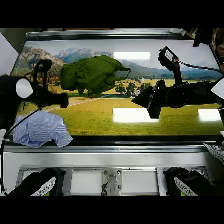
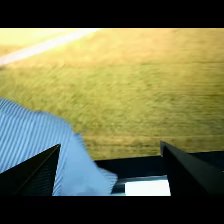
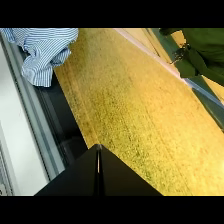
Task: Fold the clothes and pants, and hang the long-sleeved shirts on hangers.
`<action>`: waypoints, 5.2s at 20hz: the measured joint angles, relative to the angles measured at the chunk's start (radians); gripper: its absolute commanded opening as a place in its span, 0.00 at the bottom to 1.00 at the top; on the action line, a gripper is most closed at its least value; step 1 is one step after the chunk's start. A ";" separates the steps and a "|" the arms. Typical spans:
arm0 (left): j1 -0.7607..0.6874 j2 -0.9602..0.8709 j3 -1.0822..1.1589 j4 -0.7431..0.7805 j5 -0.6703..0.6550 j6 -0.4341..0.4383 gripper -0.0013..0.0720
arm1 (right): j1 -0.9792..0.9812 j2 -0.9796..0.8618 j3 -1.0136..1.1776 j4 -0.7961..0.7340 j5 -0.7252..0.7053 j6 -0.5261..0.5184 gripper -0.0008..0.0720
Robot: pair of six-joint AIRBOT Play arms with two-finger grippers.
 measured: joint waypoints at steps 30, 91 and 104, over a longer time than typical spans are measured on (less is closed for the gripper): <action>-0.483 -0.137 0.193 -0.305 0.416 -0.043 0.95 | -0.186 0.009 0.000 -0.049 -0.193 0.190 0.05; 0.076 0.158 0.576 -0.772 0.213 0.299 0.03 | -0.460 0.268 0.306 -0.230 -0.131 0.449 0.03; -0.133 -0.077 -0.331 -0.678 0.080 0.248 0.60 | -0.460 0.136 -0.343 -0.675 0.094 0.573 0.99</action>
